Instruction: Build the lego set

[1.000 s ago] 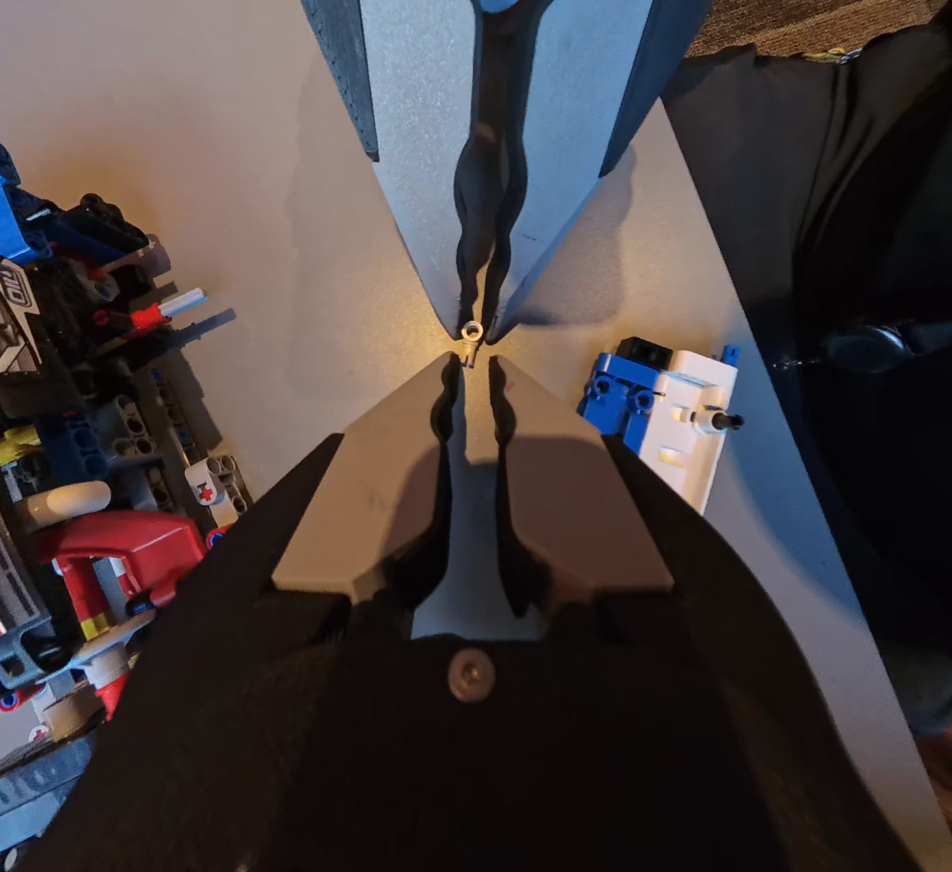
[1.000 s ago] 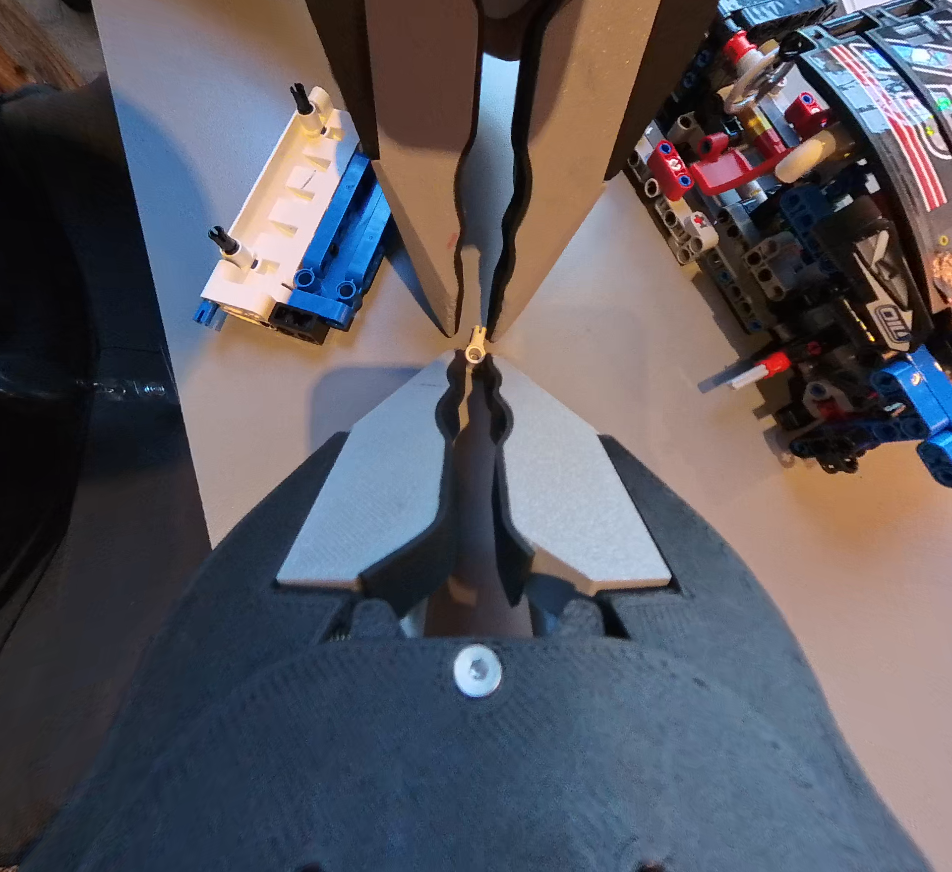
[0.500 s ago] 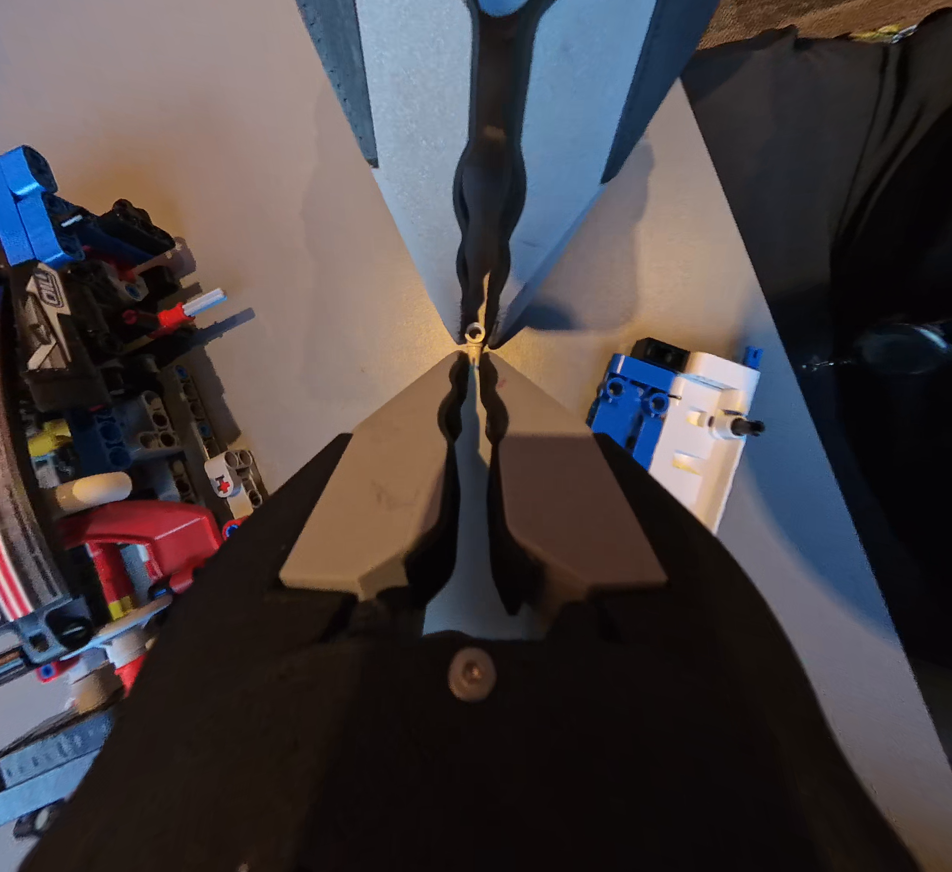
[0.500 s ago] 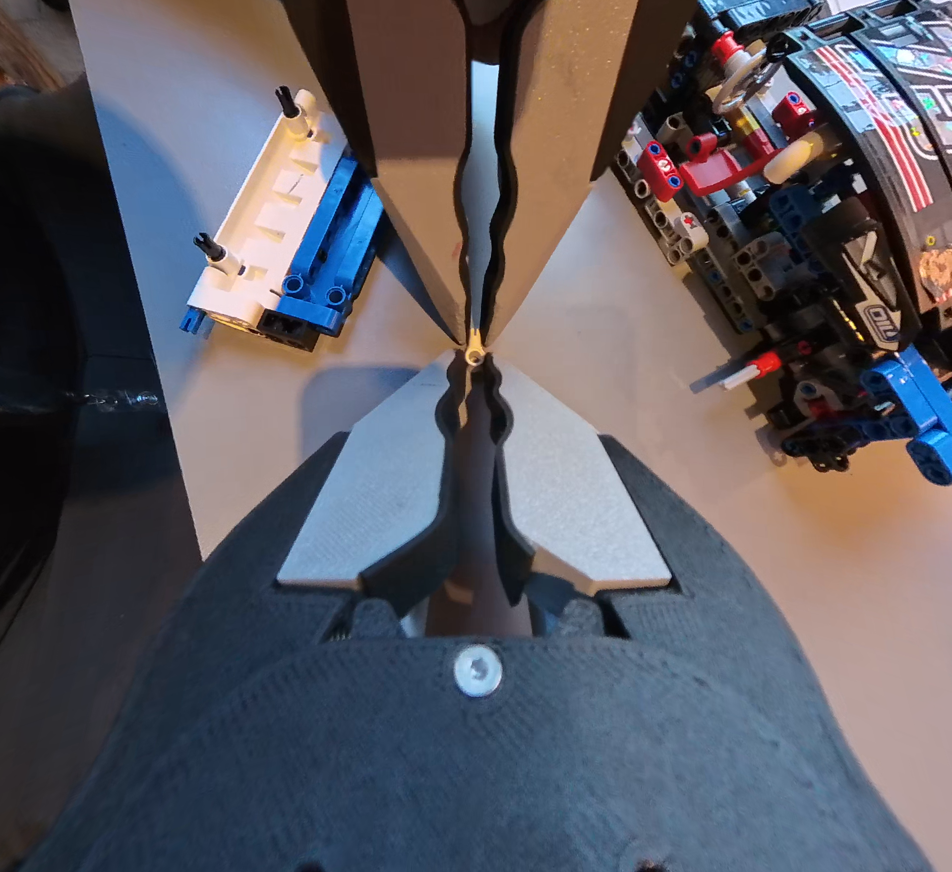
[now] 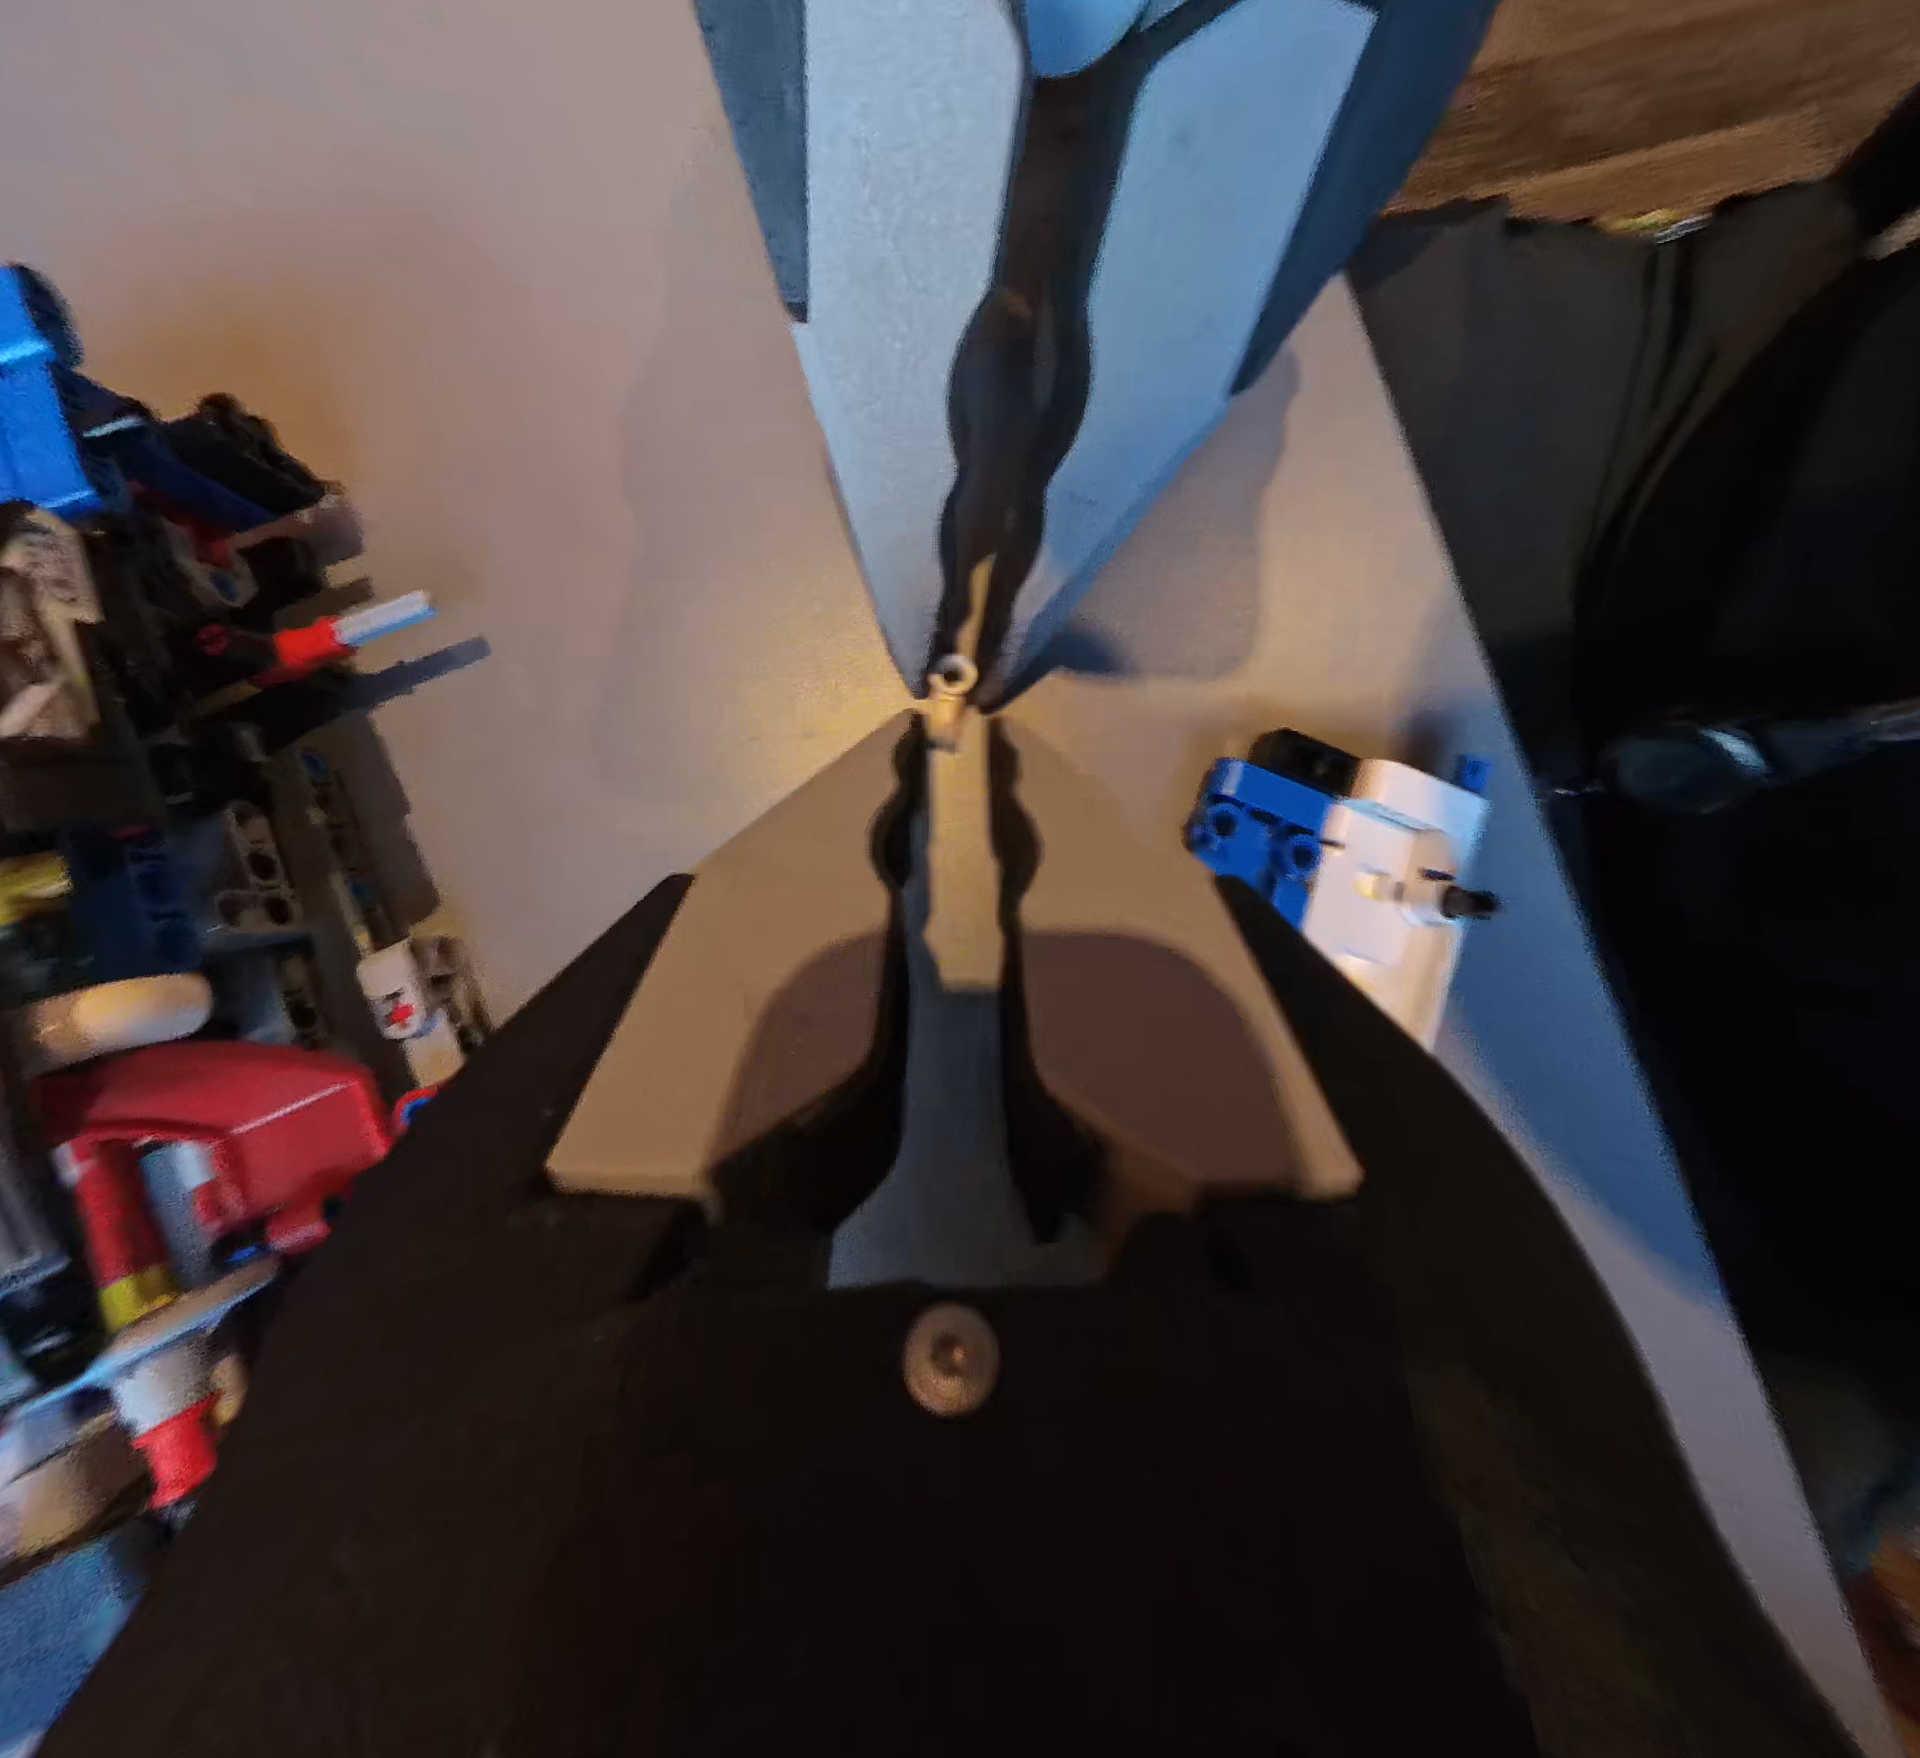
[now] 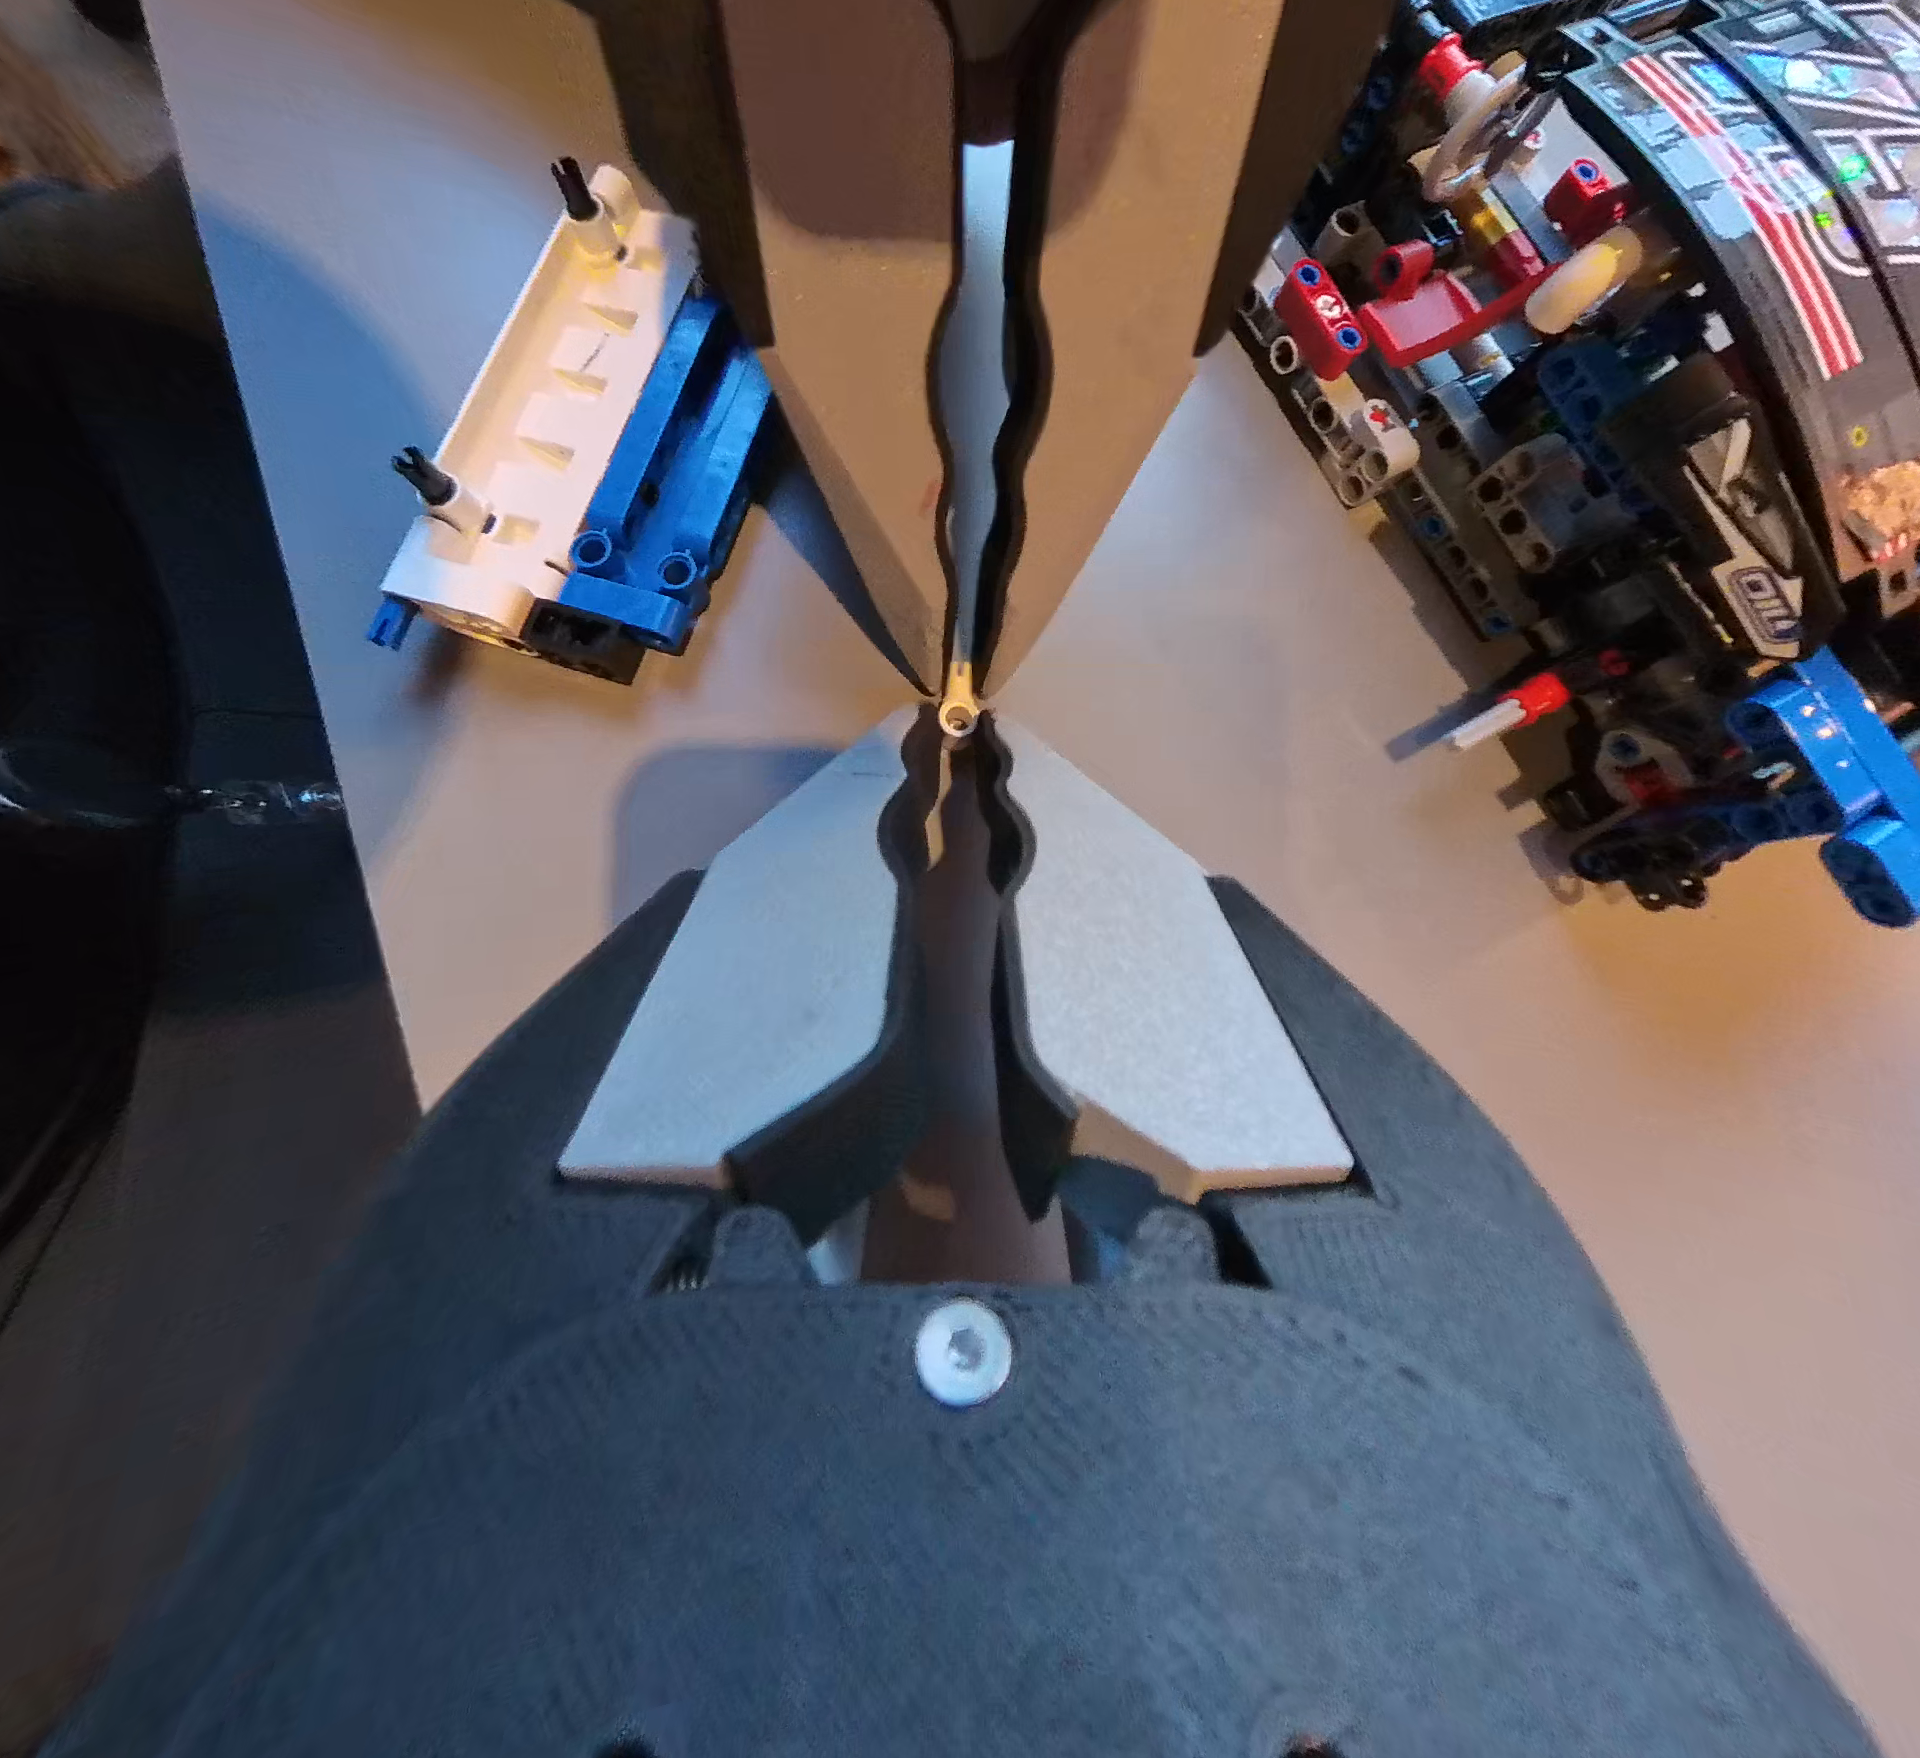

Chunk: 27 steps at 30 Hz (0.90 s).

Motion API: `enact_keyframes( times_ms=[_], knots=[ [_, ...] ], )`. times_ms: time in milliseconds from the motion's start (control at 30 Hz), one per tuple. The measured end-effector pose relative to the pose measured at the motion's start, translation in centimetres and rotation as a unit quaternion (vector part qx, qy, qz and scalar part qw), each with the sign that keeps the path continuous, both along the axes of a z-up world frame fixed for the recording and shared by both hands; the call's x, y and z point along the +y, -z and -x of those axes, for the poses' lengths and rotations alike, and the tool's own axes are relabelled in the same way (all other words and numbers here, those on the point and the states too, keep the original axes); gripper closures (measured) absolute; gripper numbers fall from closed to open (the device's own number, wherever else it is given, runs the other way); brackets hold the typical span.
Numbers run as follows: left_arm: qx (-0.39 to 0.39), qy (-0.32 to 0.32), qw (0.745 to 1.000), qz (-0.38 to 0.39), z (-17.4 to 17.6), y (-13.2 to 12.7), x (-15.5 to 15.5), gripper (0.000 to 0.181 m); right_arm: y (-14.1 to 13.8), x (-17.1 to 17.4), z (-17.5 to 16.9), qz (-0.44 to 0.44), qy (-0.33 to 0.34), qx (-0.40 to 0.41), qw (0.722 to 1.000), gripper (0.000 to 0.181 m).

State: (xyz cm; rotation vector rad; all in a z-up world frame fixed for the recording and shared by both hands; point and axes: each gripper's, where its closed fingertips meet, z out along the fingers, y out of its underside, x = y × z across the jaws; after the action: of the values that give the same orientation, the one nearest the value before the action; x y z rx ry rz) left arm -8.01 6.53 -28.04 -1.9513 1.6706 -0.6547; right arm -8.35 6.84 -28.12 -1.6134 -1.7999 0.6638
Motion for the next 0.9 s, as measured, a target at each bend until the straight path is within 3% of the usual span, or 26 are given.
enact_keyframes(
  times_ms=[67, 167, 267, 333, 467, 500, 600, 900],
  knots=[
    [-0.015, -0.02, 0.999, 0.026, 0.1, -0.8, 0.3, 0.117, 0.0, -0.1, -0.3, 0.001, 0.007, -0.004, 1.0, 0.177],
    [-0.032, -0.018, 0.999, 0.034, 1.4, -2.5, 0.2, 0.113, 0.0, -0.7, -1.2, 0.01, 0.021, -0.01, 1.0, 0.177],
    [-0.042, 0.023, 0.996, 0.071, 2.7, -4.0, -2.5, 0.11, -0.4, -1.7, -2.5, 0.019, 0.041, -0.013, 0.999, 0.177],
    [-0.02, 0.051, 0.996, 0.072, 3.3, -3.5, -4.4, 0.108, -0.8, -2.6, -3.2, 0.027, 0.054, -0.008, 0.998, 0.177],
    [0.057, 0.075, 0.995, 0.037, 3.8, -0.3, -6.2, 0.105, -1.2, -4.4, -3.9, 0.055, 0.075, 0.002, 0.996, 0.177],
    [0.057, 0.081, 0.995, 0.026, 3.5, 0.1, -6.3, 0.102, -1.3, -4.7, -3.8, 0.061, 0.076, 0.005, 0.995, 0.177],
    [0.048, 0.101, 0.994, 0.008, 2.7, 0.1, -6.8, 0.13, -1.1, -5.6, -3.4, 0.076, 0.077, 0.01, 0.994, 0.177],
    [0.017, 0.126, 0.992, 0.013, 0.9, 0.1, -7.1, 0.13, -0.7, -6.0, -2.4, 0.069, 0.064, 0.001, 0.996, 0.176]
  ],
)
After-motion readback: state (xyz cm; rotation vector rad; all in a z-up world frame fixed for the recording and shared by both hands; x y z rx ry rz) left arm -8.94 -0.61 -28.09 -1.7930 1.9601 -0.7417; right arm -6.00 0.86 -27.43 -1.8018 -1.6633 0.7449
